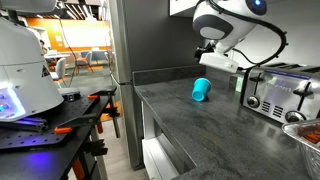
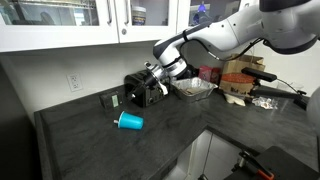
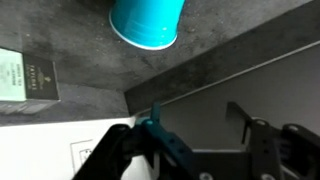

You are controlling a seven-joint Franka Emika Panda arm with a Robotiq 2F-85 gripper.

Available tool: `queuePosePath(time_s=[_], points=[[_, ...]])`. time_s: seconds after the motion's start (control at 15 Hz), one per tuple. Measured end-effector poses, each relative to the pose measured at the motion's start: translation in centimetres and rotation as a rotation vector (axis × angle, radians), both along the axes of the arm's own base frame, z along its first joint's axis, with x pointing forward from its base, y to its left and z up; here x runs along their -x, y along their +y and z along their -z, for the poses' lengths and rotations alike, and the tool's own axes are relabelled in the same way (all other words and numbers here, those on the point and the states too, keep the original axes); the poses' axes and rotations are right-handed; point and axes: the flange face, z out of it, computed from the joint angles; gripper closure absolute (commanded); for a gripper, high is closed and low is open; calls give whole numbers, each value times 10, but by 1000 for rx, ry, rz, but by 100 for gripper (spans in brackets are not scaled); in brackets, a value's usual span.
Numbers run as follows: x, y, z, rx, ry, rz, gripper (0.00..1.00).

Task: Place the white pen inside the light blue cup

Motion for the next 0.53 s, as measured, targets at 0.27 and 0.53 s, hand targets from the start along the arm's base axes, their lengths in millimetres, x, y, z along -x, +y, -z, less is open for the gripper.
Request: queuePosePath(time_s=[0.27,0.53], points=[[2,2,-27,65,-5,1,0],[19,16,-45,170,101,52,0]])
